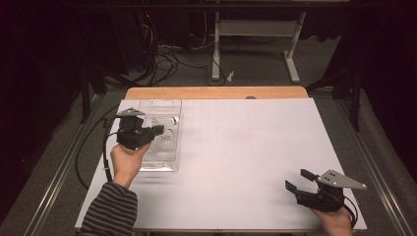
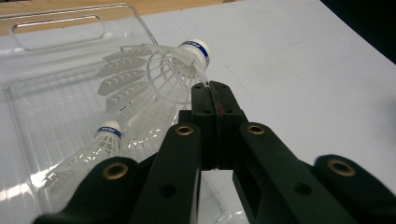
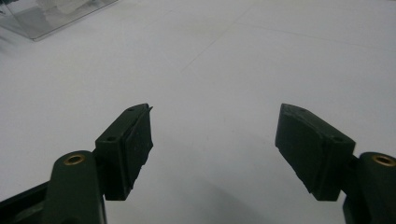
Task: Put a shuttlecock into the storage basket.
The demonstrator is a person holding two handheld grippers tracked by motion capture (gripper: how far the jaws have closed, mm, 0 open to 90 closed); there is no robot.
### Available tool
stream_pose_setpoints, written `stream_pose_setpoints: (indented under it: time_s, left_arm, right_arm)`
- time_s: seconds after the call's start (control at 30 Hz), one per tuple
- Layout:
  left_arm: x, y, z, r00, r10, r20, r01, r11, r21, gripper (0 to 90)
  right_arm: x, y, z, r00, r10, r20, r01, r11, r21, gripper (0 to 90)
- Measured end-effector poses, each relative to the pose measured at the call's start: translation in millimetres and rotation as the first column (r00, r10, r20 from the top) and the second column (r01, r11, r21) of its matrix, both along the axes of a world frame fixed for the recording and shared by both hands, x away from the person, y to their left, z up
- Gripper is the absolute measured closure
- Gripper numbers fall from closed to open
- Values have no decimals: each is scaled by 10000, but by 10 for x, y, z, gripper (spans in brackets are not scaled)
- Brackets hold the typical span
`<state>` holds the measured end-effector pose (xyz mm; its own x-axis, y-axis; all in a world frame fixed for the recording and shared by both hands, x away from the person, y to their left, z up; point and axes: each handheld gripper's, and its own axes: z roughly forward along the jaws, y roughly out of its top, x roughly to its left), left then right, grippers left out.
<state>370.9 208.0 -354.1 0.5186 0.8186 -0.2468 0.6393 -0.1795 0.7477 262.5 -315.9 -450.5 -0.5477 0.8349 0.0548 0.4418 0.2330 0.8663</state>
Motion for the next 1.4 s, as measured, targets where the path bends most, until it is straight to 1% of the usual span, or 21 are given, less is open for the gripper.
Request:
stream_pose_setpoints:
  time_s: [0.1, 0.2, 0.43, 0.8, 1.17, 1.4]
  left_arm:
    - [28, 12, -11, 10000, 91, -35, -90, 9999, 56, 898]
    - [59, 8, -25, 9997, 223, 14, -224, 9996, 157, 898]
    - [141, 8, -60, 9990, 435, -33, -434, 9989, 197, 897]
    - [271, 51, -119, 9960, 850, -277, -842, 9961, 272, 898]
    - [422, 88, -204, 9882, 1374, -679, -1352, 9902, 355, 896]
    - [506, 76, -255, 9846, 1526, -857, -1491, 9877, 463, 896]
  right_arm:
    - [0, 0, -1, 10000, -1, -6, 1, 10000, -2, 279]
    - [1, 1, -1, 10000, 9, -5, -9, 10000, -17, 280]
    - [0, 0, -1, 10000, -3, -1, 3, 10000, -7, 280]
    - [1, 0, -1, 10000, 13, 3, -13, 10000, -24, 280]
    - [0, 3, -1, 10000, 26, -11, -26, 10000, -36, 280]
    - [2, 2, -2, 10000, 36, 1, -36, 10000, -29, 280]
